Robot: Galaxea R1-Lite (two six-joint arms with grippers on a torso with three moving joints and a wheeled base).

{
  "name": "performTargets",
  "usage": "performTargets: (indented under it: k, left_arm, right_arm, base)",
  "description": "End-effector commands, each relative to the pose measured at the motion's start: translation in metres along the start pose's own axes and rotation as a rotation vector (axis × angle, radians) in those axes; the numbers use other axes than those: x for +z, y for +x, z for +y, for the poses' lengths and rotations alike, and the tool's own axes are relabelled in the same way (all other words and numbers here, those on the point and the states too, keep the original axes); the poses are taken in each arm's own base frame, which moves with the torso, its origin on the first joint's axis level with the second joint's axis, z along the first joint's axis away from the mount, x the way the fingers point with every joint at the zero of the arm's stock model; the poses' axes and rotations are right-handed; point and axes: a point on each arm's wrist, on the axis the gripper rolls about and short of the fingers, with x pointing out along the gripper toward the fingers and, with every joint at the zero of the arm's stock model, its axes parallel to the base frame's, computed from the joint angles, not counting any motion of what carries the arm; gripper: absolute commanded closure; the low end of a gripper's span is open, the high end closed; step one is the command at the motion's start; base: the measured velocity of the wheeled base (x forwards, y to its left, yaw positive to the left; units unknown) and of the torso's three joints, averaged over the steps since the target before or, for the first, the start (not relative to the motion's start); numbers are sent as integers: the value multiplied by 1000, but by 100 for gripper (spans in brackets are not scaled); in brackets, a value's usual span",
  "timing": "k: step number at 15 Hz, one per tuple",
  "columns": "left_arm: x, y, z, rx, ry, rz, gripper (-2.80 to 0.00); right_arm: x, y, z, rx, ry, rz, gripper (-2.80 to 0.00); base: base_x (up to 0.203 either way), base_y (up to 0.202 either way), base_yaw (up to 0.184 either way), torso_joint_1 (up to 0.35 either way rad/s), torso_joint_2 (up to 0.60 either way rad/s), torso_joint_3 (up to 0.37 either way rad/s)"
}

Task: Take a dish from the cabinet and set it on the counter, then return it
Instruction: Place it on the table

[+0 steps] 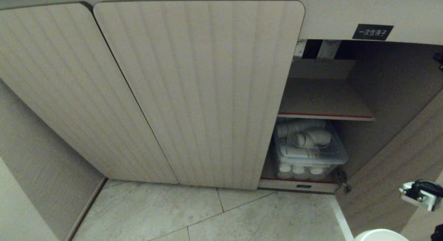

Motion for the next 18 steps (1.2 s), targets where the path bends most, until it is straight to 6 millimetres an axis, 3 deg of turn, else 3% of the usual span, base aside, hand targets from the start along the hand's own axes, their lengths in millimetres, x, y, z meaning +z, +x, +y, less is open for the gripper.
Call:
performTargets:
  k: [1,14,18]
  left_arm:
    - [0,0,0,1,-1,-2,0]
    - [0,0,0,1,-1,-2,0]
    - [0,0,0,1,-1,-1,0]
  right_arm:
    - [-1,-1,0,-1,-1,2,0]
    - [-8,-2,0,-31,4,49,0]
    - [-8,-2,1,-40,-5,54,0]
  base:
    - [0,0,0,0,0,0]
    - [0,0,0,0,0,0]
    - [0,0,0,42,-165,-215]
